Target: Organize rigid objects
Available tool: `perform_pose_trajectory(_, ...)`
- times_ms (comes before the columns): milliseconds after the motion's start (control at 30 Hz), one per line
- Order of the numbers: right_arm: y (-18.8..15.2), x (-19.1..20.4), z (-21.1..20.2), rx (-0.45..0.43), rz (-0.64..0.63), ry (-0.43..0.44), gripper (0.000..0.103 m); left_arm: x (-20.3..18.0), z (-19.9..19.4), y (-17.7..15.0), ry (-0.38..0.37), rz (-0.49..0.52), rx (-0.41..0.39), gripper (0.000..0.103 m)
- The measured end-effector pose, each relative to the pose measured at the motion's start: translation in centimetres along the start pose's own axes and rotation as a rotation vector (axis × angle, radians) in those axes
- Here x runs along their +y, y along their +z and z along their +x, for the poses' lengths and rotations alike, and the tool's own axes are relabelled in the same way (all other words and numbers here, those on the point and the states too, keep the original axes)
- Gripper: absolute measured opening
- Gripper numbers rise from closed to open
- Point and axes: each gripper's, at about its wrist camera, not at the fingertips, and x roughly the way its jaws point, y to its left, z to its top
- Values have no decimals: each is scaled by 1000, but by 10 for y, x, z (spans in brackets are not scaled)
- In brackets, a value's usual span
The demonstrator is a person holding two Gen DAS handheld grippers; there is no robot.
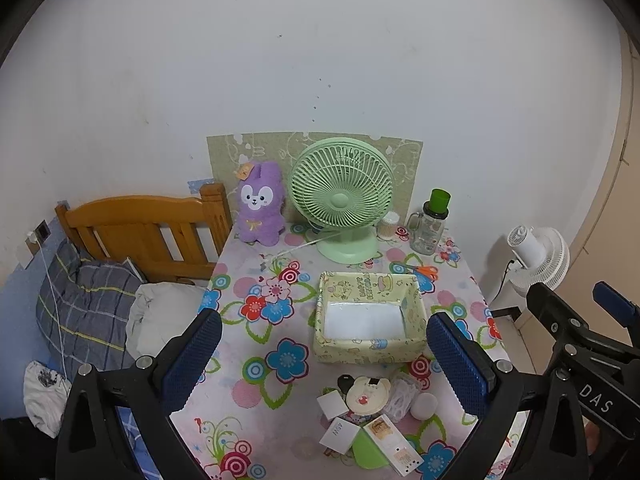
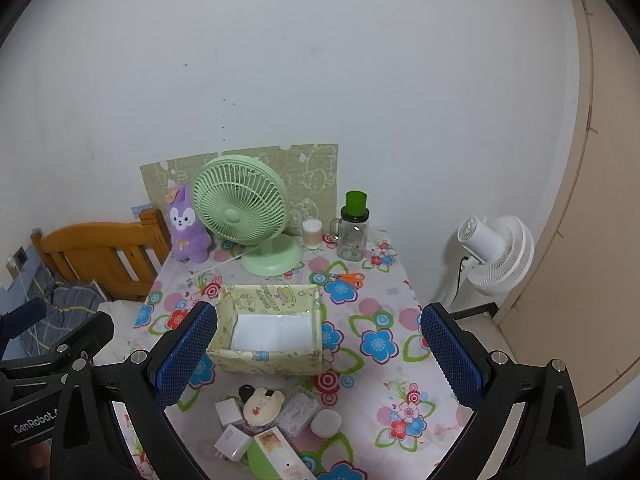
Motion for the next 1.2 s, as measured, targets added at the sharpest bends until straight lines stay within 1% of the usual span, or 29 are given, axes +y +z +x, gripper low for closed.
perform_pose_trajectory(367,2,-3,2,8,16,1,103,-2,4,10,-2,7,7,103)
perform_pose_trajectory(900,2,-3,4,1,15,2,103,0,12,12,8,3,18,103)
perform_pose_trajectory(1200,3,-7,3,-10,28,-3,103,-1,14,15,-7,13,9,103)
